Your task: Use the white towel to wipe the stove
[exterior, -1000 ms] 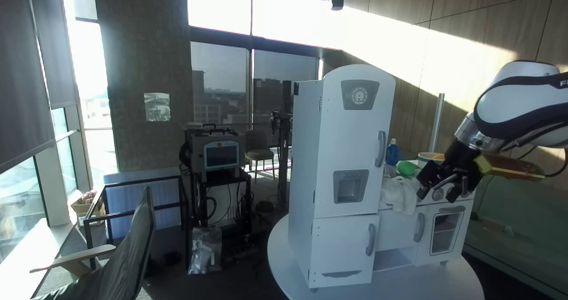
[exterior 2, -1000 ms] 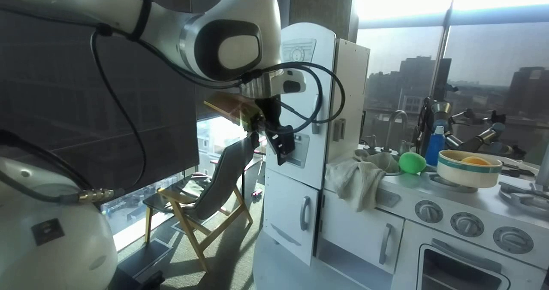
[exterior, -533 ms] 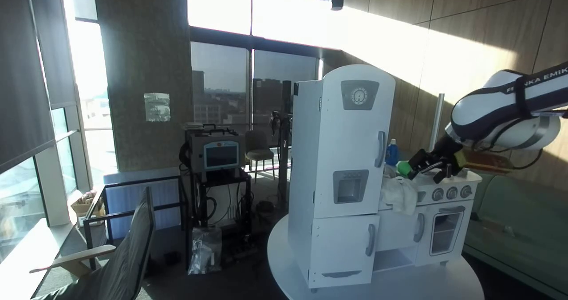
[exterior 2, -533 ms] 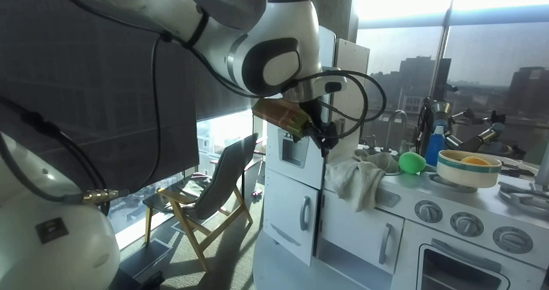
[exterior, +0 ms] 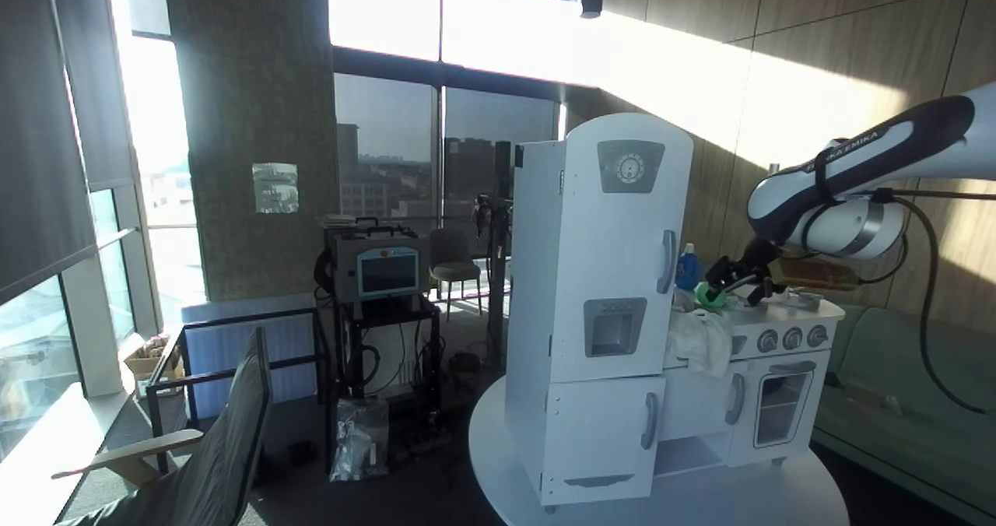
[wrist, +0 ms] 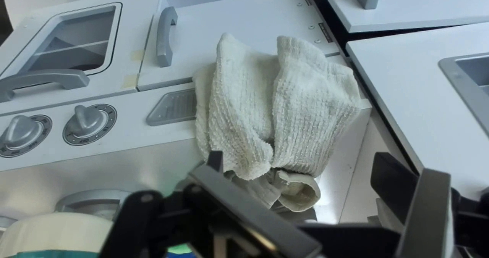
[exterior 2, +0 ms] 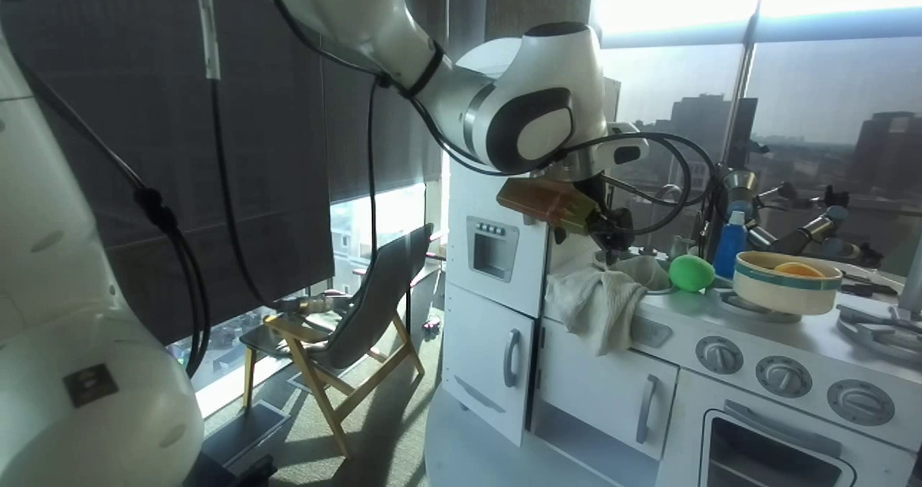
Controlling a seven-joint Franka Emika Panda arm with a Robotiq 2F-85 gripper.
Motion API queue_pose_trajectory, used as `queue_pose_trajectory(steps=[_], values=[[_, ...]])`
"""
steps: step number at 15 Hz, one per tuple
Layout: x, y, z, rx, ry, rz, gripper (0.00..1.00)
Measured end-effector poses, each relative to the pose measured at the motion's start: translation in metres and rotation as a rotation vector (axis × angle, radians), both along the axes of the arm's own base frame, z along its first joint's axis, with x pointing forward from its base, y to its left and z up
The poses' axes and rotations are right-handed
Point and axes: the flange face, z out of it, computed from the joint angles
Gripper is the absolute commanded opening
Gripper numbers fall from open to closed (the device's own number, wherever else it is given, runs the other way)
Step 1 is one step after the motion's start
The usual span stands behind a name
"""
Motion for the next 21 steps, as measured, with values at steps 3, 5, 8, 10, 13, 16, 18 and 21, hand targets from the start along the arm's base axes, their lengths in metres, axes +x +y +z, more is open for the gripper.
queue_pose_trajectory(steps=[3, 5, 8, 10, 13, 16, 18, 21], values=[[0.017, -0.017, -0.002, 0.072, 0.017, 0.098, 1.0], [0.027, -0.024, 0.0, 0.139, 0.021, 0.19, 1.0], [0.039, -0.042, -0.005, 0.189, 0.042, 0.273, 1.0], [0.046, -0.059, -0.013, 0.198, 0.06, 0.28, 1.0], [0.059, -0.083, -0.033, 0.198, 0.097, 0.266, 1.0], [0.077, -0.094, -0.047, 0.183, 0.109, 0.261, 1.0], [0.091, -0.096, -0.05, 0.172, 0.107, 0.267, 1.0], [0.107, -0.095, -0.054, 0.16, 0.112, 0.282, 1.0]])
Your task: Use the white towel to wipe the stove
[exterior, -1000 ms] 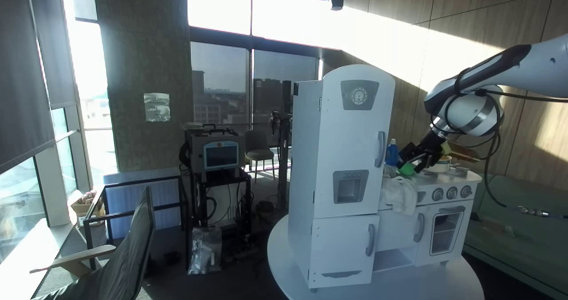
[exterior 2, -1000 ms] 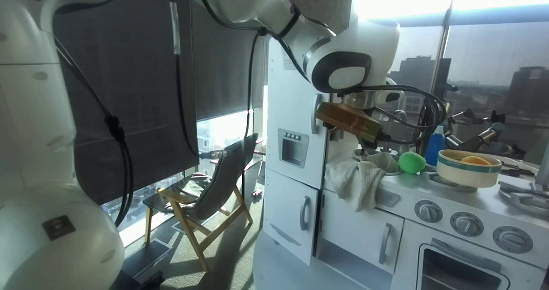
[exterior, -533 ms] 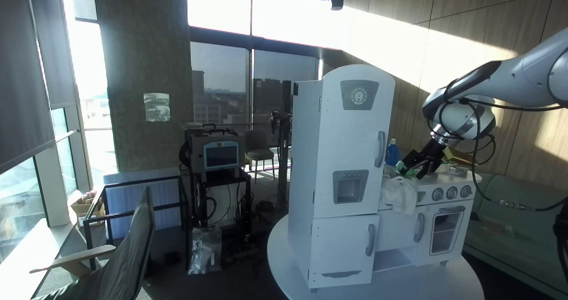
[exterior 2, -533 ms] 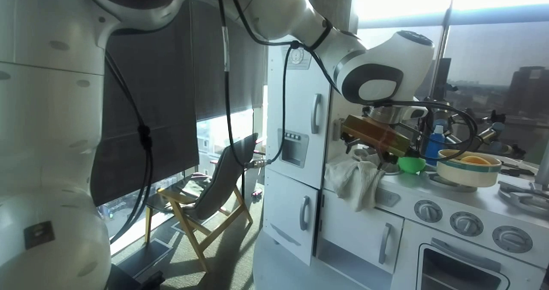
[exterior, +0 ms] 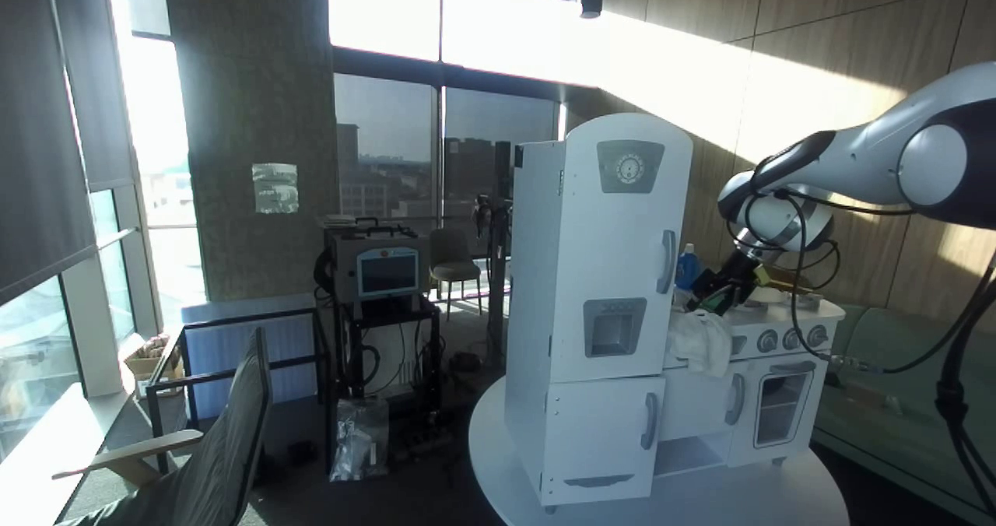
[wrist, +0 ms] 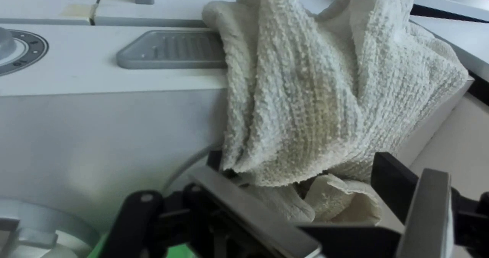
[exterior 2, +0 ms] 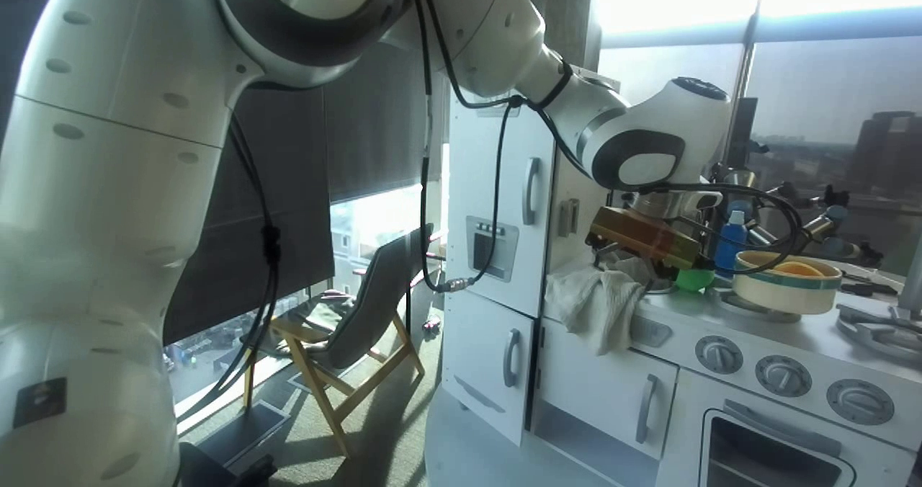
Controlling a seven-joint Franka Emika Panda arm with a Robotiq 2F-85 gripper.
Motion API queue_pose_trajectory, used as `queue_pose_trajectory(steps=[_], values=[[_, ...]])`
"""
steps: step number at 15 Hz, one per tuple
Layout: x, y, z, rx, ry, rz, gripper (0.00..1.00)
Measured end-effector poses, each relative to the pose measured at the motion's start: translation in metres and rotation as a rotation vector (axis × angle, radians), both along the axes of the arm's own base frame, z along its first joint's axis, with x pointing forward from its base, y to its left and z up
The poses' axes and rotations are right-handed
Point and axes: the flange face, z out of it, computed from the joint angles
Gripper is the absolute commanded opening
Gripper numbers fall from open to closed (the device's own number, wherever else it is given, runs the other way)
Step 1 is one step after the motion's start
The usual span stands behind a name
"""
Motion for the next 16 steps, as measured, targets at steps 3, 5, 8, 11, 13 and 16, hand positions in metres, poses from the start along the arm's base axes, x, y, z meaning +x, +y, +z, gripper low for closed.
queue_pose_trajectory(steps=[3, 5, 8, 11, 13, 16], values=[[0.007, -0.003, -0.007, -0.01, 0.014, 0.004, 0.73], [0.007, -0.007, -0.007, -0.019, 0.018, 0.004, 0.58], [0.004, -0.014, -0.004, -0.027, 0.018, -0.003, 0.34], [0.003, -0.017, -0.003, -0.03, 0.017, -0.02, 0.12], [0.004, -0.016, -0.002, -0.025, 0.015, -0.041, 0.06], [0.006, -0.01, 0.002, 0.004, 0.016, -0.091, 0.08]])
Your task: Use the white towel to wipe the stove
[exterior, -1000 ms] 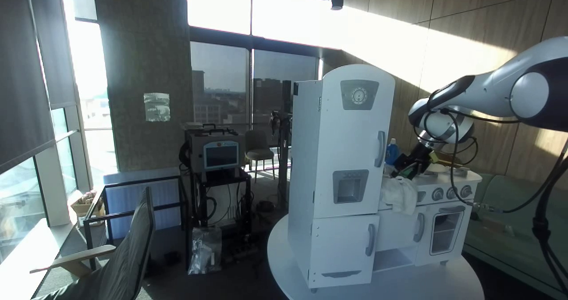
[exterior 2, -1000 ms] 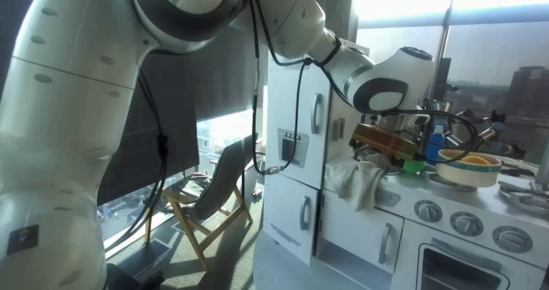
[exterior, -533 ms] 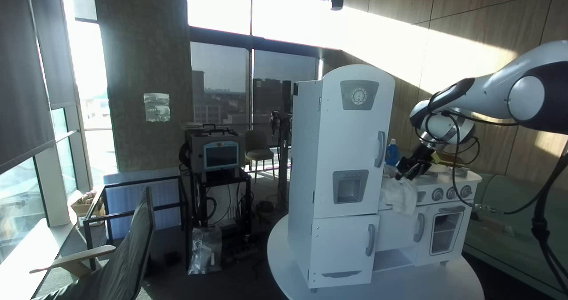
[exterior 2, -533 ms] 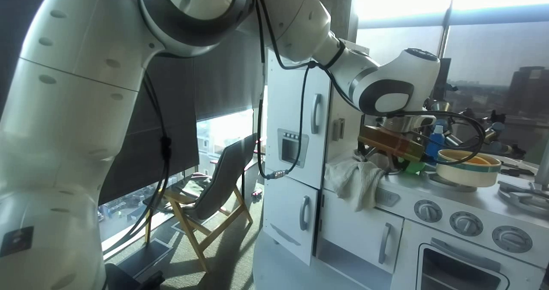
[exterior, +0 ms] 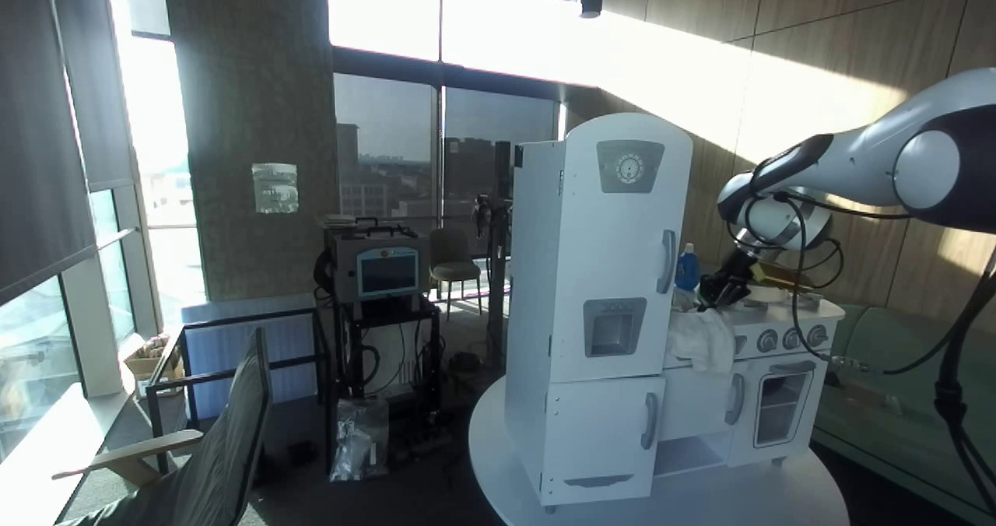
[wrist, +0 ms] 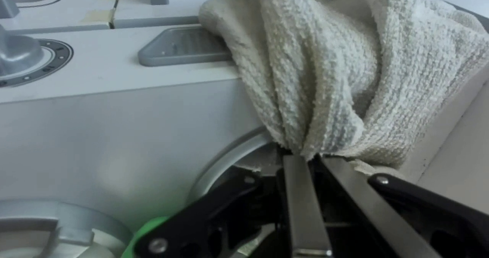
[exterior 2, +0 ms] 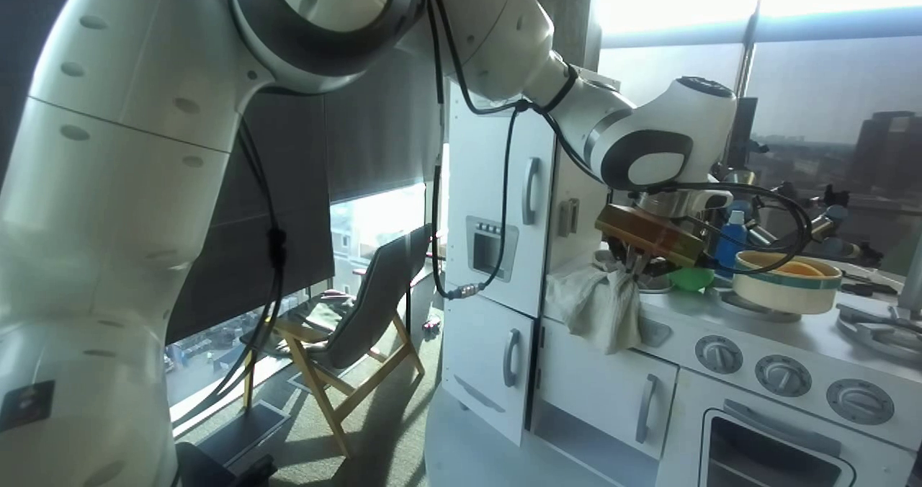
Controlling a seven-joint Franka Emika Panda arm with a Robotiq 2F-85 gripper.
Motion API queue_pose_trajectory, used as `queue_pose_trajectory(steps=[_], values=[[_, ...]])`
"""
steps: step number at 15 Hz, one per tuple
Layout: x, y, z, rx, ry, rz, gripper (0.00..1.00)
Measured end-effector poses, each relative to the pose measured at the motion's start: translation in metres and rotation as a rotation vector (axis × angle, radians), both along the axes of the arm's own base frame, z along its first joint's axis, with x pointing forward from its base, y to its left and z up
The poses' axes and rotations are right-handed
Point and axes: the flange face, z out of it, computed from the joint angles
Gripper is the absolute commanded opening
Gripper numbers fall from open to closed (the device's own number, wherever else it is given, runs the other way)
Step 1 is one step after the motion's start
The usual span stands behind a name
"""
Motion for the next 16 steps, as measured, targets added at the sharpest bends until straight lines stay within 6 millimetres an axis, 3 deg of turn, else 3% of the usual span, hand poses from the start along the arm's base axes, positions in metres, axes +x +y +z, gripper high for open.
queue_pose_trajectory(steps=[4, 8, 12, 16], values=[[0.003, 0.011, 0.005, 0.013, 0.018, -0.068, 0.08], [-0.009, 0.02, 0.033, -0.054, 0.027, -0.142, 0.07], [-0.041, 0.033, 0.072, -0.127, 0.031, -0.215, 0.08], [-0.088, 0.057, 0.11, -0.178, 0.018, -0.27, 0.07]])
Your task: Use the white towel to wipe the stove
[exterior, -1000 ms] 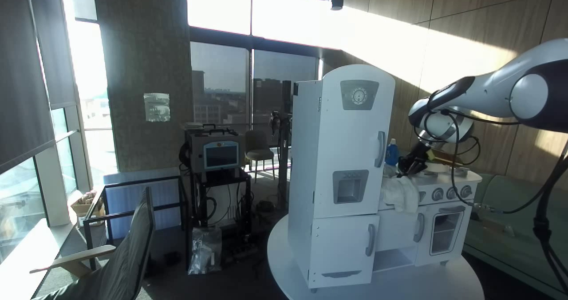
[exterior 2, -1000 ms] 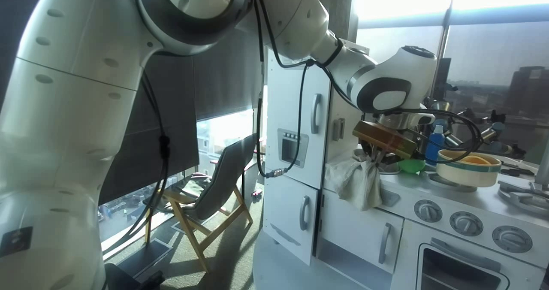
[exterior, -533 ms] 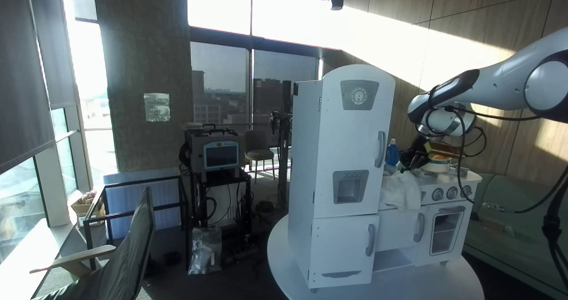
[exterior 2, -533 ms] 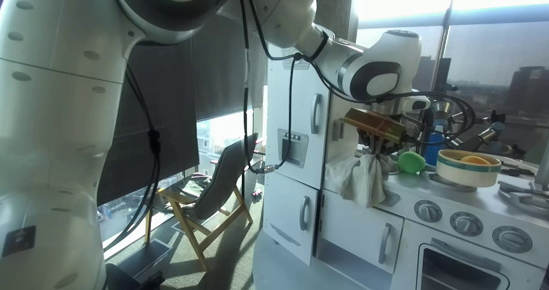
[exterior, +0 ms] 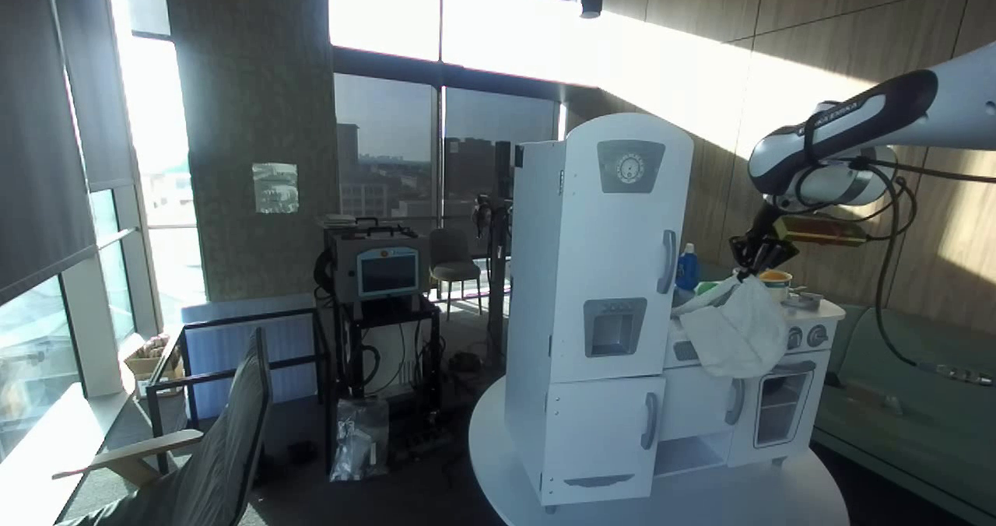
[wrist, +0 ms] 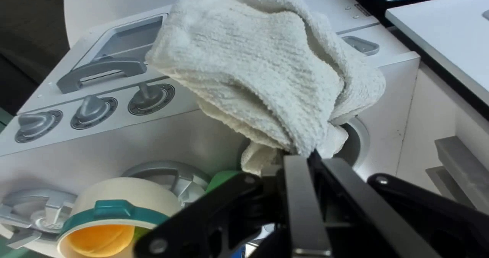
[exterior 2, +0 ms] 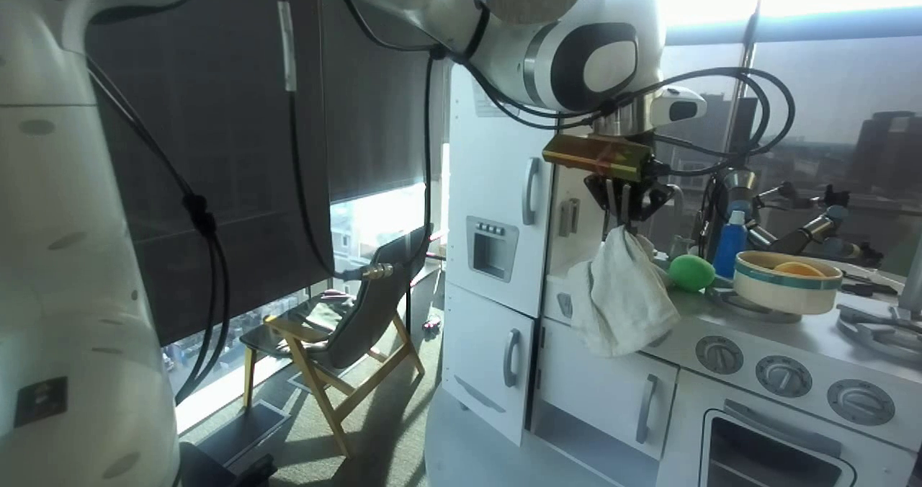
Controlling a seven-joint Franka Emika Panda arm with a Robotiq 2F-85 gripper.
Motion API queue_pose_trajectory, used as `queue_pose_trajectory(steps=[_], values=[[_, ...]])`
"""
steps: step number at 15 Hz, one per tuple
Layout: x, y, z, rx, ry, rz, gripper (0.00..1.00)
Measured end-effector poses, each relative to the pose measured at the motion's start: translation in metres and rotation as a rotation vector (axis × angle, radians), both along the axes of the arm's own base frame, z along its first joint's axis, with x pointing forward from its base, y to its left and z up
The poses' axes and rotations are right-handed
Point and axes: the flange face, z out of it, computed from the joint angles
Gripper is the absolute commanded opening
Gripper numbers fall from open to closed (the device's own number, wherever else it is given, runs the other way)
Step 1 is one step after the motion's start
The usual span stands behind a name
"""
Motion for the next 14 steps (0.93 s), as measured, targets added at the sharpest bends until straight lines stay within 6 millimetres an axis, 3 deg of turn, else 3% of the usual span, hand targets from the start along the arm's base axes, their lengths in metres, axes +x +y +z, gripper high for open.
queue_pose_trajectory(steps=[3, 6, 10, 14], values=[[-0.044, 0.017, 0.017, -0.05, 0.003, -0.053, 0.07], [-0.085, 0.027, 0.015, -0.066, 0.01, -0.121, 0.07], [-0.12, 0.033, -0.011, -0.03, 0.038, -0.192, 0.07], [-0.135, 0.033, -0.04, 0.002, 0.077, -0.264, 0.08]])
